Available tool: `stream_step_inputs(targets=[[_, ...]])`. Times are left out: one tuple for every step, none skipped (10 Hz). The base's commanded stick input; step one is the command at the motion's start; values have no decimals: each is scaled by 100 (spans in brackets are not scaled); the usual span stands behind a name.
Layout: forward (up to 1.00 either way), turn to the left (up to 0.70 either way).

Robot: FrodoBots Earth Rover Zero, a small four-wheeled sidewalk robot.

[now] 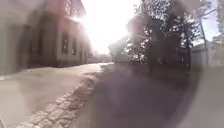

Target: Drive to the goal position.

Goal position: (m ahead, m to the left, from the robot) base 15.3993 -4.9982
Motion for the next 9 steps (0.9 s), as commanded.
stream_step_inputs(targets=[[85, 0], [85, 0], [85, 0], [85, 0], [85, 0], [85, 0], [85, 0], [85, 0], [85, 0]])
